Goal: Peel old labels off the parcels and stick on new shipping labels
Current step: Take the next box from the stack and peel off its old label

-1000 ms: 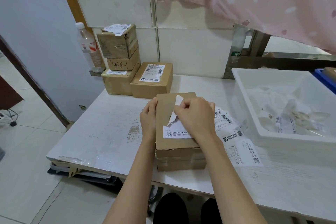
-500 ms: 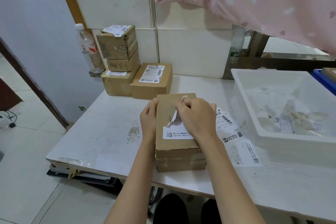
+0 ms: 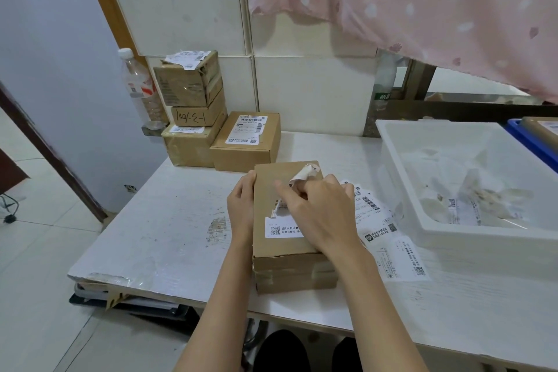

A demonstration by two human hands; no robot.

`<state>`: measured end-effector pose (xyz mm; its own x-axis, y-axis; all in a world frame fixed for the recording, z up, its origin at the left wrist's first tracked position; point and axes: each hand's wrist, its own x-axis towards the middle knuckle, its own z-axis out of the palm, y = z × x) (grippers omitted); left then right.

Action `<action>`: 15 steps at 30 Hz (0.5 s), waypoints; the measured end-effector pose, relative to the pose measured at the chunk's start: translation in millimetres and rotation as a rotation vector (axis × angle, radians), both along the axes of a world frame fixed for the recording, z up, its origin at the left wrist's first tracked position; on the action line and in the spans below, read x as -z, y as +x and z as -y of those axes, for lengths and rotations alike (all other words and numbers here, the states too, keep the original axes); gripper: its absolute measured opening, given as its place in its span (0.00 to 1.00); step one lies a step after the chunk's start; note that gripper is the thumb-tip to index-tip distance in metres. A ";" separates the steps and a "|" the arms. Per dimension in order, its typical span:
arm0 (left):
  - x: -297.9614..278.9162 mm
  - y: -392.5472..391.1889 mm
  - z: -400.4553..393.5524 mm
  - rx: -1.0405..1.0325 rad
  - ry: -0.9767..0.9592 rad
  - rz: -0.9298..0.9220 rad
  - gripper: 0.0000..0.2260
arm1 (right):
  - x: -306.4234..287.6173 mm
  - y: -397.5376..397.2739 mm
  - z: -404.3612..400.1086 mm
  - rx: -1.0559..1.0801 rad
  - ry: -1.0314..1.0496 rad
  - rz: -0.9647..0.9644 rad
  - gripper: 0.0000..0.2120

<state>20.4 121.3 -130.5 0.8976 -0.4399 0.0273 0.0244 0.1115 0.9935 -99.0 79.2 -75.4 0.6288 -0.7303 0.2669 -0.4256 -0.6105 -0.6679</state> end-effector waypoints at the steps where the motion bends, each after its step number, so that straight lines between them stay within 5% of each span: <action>1: 0.2 -0.5 -0.2 0.002 0.003 0.000 0.15 | -0.8 0.4 -0.6 -0.005 0.029 0.000 0.33; 3: 0.8 0.2 0.6 -0.009 0.015 -0.017 0.16 | -0.8 1.3 -1.9 0.008 0.017 -0.009 0.35; 7: 3.1 4.0 2.6 -0.013 0.038 -0.002 0.13 | 6.9 2.3 -6.0 -0.007 -0.207 -0.048 0.21; 15: 1.3 2.8 1.7 -0.011 0.031 -0.049 0.17 | 6.3 1.5 -3.8 -0.141 -0.128 -0.051 0.08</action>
